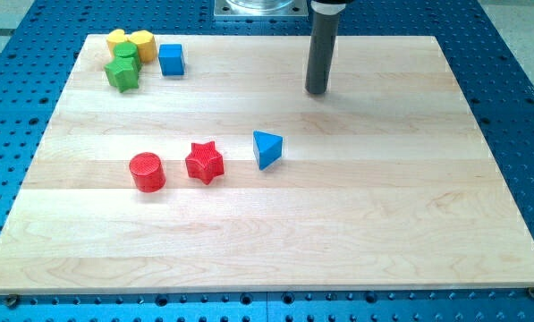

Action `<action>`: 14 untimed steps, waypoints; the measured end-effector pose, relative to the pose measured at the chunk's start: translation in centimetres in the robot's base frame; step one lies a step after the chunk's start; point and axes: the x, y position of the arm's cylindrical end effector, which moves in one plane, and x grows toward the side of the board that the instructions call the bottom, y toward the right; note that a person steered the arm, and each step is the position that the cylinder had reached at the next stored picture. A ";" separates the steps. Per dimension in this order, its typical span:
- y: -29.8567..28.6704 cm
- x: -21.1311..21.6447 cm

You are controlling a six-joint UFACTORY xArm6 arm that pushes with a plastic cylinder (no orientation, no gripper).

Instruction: Separate the yellow blocks from the green blocks

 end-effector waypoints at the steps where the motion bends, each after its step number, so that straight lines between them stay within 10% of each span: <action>1: -6.9 1.8; 3: -33.6 4.9; 4: -37.8 4.4; 7: -36.2 -9.6; 14: -19.1 -5.6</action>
